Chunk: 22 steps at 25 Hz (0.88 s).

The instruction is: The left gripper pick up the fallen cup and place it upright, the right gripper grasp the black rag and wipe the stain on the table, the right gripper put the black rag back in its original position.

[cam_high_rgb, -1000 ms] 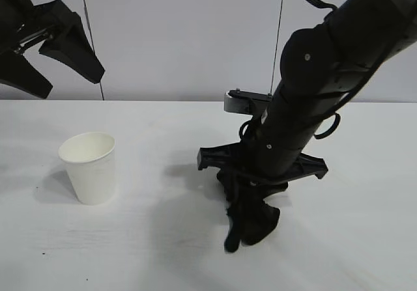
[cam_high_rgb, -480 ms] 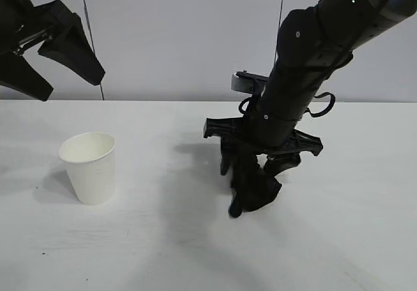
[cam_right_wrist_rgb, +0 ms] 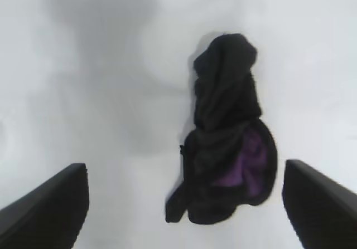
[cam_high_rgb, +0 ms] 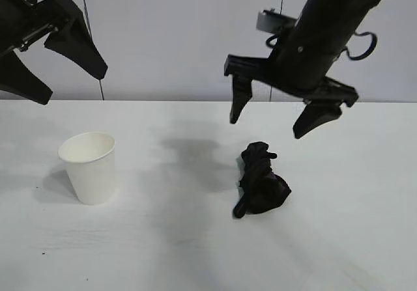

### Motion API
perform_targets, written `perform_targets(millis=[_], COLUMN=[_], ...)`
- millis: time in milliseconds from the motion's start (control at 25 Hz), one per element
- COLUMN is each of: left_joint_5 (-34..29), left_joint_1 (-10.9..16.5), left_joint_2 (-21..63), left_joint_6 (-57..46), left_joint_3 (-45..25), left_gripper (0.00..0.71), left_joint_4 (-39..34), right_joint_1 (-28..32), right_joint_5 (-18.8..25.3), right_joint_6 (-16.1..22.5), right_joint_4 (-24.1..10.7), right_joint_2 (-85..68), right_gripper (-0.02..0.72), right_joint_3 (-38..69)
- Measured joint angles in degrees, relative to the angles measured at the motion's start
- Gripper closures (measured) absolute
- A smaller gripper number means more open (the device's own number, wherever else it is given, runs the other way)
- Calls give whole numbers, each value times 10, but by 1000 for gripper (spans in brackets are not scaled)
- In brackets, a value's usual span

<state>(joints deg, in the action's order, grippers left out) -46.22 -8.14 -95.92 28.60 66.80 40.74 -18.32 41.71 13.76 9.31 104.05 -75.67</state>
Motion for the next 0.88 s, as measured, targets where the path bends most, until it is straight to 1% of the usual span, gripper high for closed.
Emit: perform_targets(millis=[120,240,480,880], left_joint_5=[1,1,1,1], left_joint_1=[0,0,0,0], left_joint_2=[0,0,0,0], left_joint_6=[-1,-2,-2,-2], left_joint_3=[0,0,0,0], left_gripper=[16,16,16,16], left_joint_4=[0,0,0,0], right_joint_1=[23,31,31,31], right_joint_5=[24,43,47,47], right_joint_6=[-1,-1,-1,-1], right_joint_4=[-5,-7,12,14], right_joint_2=[-27,-35,-35,-35], right_gripper=[51,51,51,51], right_joint_3=[0,0,0,0])
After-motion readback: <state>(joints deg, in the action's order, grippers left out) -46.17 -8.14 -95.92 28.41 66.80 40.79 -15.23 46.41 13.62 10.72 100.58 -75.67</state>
